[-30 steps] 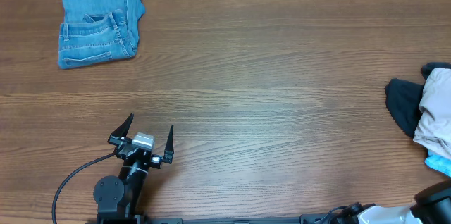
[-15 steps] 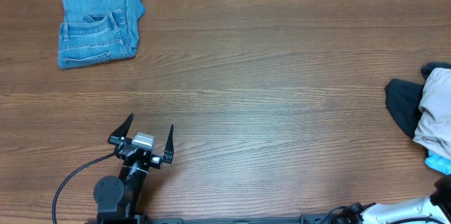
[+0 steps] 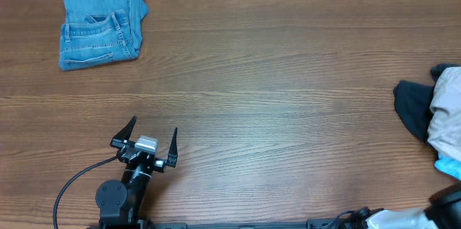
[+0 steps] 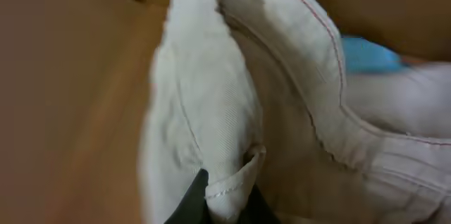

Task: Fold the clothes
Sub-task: 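Grasp the beige khaki pants from the pile with the right gripper, then lift the beige pants and drag them to the table center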

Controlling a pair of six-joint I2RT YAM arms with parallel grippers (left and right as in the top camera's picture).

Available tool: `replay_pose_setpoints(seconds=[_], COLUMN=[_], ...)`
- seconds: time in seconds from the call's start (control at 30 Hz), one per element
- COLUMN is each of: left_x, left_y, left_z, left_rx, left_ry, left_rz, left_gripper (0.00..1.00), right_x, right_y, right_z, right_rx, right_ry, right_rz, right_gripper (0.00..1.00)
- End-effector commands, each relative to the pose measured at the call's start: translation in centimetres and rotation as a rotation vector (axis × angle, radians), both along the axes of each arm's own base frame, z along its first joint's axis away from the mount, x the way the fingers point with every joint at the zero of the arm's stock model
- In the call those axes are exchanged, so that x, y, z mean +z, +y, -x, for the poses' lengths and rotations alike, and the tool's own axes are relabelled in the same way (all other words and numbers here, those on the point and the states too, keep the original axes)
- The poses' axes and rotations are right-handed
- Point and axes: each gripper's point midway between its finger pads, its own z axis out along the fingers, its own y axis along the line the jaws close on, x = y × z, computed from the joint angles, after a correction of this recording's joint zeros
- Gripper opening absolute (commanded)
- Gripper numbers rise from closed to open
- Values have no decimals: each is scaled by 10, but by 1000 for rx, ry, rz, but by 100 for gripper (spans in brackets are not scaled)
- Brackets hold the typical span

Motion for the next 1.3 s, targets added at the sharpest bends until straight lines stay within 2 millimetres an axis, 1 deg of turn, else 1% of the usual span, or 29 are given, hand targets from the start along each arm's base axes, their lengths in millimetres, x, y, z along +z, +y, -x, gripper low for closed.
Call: replay_pose_setpoints(seconds=[0.0, 0.03, 0.07, 0.1, 0.17, 0.27, 0.37, 0.4, 0.43, 0.5, 0.53, 0.57, 0.6, 0.67, 0.73, 0.77, 0.8, 0.83, 0.87, 0.9, 0.93, 0.97, 1.0, 1.03, 1.07, 1.1, 1.2, 1.23, 1.27], left_x=[1, 1, 1, 1, 1, 1, 1, 1, 1, 1, 1, 1, 1, 1, 1, 1, 1, 1, 1, 1, 1, 1, 1, 1, 1, 1, 1, 1, 1], left_y=[4, 4, 4, 4, 4, 4, 4, 4, 4, 4, 4, 4, 4, 4, 4, 4, 4, 4, 4, 4, 4, 4, 4, 4, 4, 4, 4, 4, 4], left_z=[0, 0, 0, 0, 0, 0, 0, 0, 0, 0, 0, 0, 0, 0, 0, 0, 0, 0, 0, 0, 0, 0, 0, 0, 0, 0, 0, 0, 0], left_rx=[19, 19, 19, 19, 19, 19, 19, 19, 19, 19, 19, 19, 19, 19, 19, 19, 19, 19, 19, 19, 19, 19, 19, 19, 19, 19, 19, 19, 19], left_ry=[-6, -6, -6, -6, -6, -6, -6, -6, -6, -6, -6, -6, -6, -6, -6, -6, -6, -6, -6, -6, -6, -6, -6, -6, -6, -6, -6, -6, -6], left_rz=[6, 6, 6, 6, 6, 6, 6, 6, 6, 6, 6, 6, 6, 6, 6, 6, 6, 6, 6, 6, 6, 6, 6, 6, 6, 6, 6, 6, 6], left_gripper=[100, 100, 100, 100, 100, 100, 100, 100, 100, 100, 100, 100, 100, 100, 100, 100, 100, 100, 100, 100, 100, 100, 100, 100, 100, 100, 100, 100, 100], right_x=[116, 128, 144, 149, 154, 142, 131, 128, 122, 108, 103, 104, 106, 133, 191, 216, 253, 284, 304, 324, 337, 341, 347, 351, 353, 353, 346, 341, 333], right_y=[63, 76, 109, 128, 186, 273, 387, 415, 453, 509, 535, 553, 559, 561, 545, 534, 515, 496, 478, 454, 430, 418, 395, 380, 368, 351, 330, 329, 338], right_z=[-31, -35, -46, -54, -75, -101, -118, -119, -118, -114, -112, -110, -112, -117, -118, -116, -110, -102, -94, -83, -70, -64, -53, -46, -41, -35, -32, -34, -39], right_rx=[174, 205, 290, 336, 475, 674, 943, 1004, 1074, 1169, 1218, 1270, 1275, 1256, 1211, 1180, 1133, 1075, 1020, 939, 872, 835, 762, 715, 686, 629, 544, 557, 617], right_ry=[-322, -340, -365, -371, -367, -313, -248, -230, -195, -132, -116, -131, -146, -236, -369, -408, -454, -475, -473, -455, -428, -413, -385, -371, -358, -326, -266, -239, -227], right_rz=[-8, -2, -6, -18, -71, -184, -262, -265, -259, -236, -206, -157, -128, -53, 26, 62, 135, 208, 272, 344, 396, 408, 419, 432, 455, 487, 504, 518, 500], right_gripper=[4, 4, 4, 4, 4, 4, 4, 4, 4, 6, 6, 4, 4, 4, 4, 4, 4, 4, 4, 4, 4, 4, 4, 4, 4, 4, 4, 4, 4])
